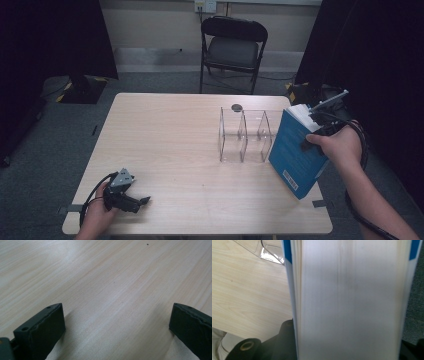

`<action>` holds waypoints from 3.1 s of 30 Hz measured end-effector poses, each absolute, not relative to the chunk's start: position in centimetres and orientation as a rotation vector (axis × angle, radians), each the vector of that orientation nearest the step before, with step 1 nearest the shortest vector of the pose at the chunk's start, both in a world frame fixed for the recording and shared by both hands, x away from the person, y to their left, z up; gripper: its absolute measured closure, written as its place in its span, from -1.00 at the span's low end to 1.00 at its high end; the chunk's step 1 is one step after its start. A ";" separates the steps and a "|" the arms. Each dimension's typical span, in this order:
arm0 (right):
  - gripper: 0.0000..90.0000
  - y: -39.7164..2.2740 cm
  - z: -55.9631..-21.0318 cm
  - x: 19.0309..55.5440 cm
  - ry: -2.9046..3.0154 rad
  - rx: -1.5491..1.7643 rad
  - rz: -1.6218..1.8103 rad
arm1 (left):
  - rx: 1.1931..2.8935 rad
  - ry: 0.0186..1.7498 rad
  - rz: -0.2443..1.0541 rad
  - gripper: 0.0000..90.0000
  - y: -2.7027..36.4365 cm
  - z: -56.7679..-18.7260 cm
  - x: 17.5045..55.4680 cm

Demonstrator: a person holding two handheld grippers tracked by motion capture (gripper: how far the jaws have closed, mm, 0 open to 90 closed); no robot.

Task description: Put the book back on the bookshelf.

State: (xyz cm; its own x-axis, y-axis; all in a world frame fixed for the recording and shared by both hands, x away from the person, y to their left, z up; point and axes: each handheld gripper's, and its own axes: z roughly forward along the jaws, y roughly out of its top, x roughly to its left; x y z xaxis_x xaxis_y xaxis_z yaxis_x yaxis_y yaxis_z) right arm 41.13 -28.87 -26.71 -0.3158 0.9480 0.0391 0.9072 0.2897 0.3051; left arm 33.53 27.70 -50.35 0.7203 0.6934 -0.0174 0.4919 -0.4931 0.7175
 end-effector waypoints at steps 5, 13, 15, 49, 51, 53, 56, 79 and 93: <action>0.37 -28.7 -26.8 41.4 2.384 1.737 0.411 | 2.194 0.894 0.356 -1.00 27.7 -50.3 33.5; 0.37 -28.5 -26.6 42.2 2.371 1.754 0.420 | 2.195 0.894 0.356 -1.00 27.7 -50.3 33.5; 0.37 -28.4 -26.7 42.3 2.363 1.756 0.419 | 2.194 0.894 0.355 -1.00 27.7 -50.3 33.5; 0.37 -27.7 -26.7 44.8 2.267 1.809 0.449 | 2.207 0.895 0.352 -1.00 27.7 -50.3 33.5; 0.37 -27.6 -26.7 44.9 2.262 1.811 0.448 | 2.207 0.895 0.352 -1.00 27.7 -50.3 33.5; 0.37 -27.6 -26.6 45.0 2.262 1.809 0.446 | 2.207 0.895 0.352 -1.00 27.7 -50.3 33.5; 0.37 -27.5 -26.6 45.2 2.257 1.811 0.444 | 2.207 0.895 0.353 -1.00 27.7 -50.2 33.5; 0.37 -26.9 -27.0 46.9 2.227 1.832 0.471 | 2.206 0.896 0.353 -1.00 27.7 -50.3 33.5; 0.37 -26.6 -27.2 47.8 2.197 1.846 0.453 | 2.207 0.897 0.354 -1.00 27.7 -50.2 33.5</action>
